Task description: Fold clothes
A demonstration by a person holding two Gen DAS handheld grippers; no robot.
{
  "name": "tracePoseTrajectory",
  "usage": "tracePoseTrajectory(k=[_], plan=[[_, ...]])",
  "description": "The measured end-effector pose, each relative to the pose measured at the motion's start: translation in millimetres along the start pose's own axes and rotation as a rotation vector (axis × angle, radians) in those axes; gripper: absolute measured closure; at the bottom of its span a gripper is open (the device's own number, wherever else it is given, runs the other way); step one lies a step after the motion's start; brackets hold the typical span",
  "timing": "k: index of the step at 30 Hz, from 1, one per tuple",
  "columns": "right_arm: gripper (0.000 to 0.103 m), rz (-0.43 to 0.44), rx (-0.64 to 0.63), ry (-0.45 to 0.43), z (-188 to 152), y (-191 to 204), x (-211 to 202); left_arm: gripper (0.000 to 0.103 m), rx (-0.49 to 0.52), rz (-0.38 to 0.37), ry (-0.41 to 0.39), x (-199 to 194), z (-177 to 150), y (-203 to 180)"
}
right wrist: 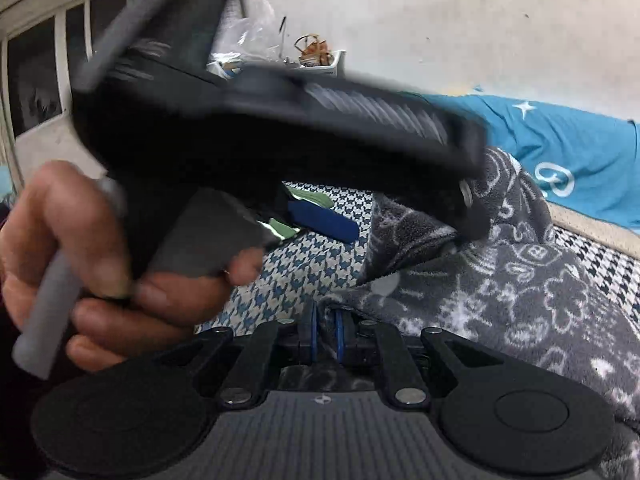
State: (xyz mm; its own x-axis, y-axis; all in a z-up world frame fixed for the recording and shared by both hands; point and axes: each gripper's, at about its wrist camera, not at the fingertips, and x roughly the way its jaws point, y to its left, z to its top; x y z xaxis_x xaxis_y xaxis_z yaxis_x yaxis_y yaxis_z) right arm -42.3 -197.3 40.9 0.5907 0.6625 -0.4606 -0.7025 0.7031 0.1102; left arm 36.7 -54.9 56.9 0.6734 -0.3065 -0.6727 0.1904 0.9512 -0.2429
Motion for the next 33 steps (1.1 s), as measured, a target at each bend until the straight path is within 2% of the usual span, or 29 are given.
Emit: tracePoseTrajectory(k=[2, 10, 13, 17, 20, 25, 29, 33], plan=[[0.091, -0.009, -0.007, 0.002, -0.2, 2.3, -5.2, 0.015, -0.002, 0.075, 0.026, 7.8, -4.2, 2.7], [0.089, -0.050, -0.020, -0.043, 6.4, -1.1, -56.3, 0.009, -0.080, 0.201, 0.060, 23.5, -5.8, 24.8], [0.089, -0.096, -0.012, -0.078, 14.4, -9.9, -77.5, 0.007, -0.106, 0.240, 0.066, 26.8, -6.6, 32.9], [0.082, -0.188, 0.020, -0.104, 17.9, -26.9, -104.6, 0.008, -0.111, 0.309, 0.074, 31.5, -9.2, 41.4], [0.077, -0.266, 0.047, -0.091, 17.4, -43.0, -116.1, 0.008, -0.139, 0.298, 0.082, 34.7, -10.6, 48.3], [0.066, -0.362, 0.045, -0.038, 5.5, -61.7, -127.5, 0.008, -0.126, 0.306, 0.079, 35.2, -12.2, 44.8], [0.055, -0.371, 0.003, 0.000, -1.3, -63.7, -127.6, 0.008, -0.120, 0.306, 0.080, 36.4, -13.6, 41.9], [0.051, -0.388, -0.047, 0.024, -7.0, -60.1, -115.7, 0.008, -0.111, 0.300, 0.080, 36.2, -14.2, 39.8]])
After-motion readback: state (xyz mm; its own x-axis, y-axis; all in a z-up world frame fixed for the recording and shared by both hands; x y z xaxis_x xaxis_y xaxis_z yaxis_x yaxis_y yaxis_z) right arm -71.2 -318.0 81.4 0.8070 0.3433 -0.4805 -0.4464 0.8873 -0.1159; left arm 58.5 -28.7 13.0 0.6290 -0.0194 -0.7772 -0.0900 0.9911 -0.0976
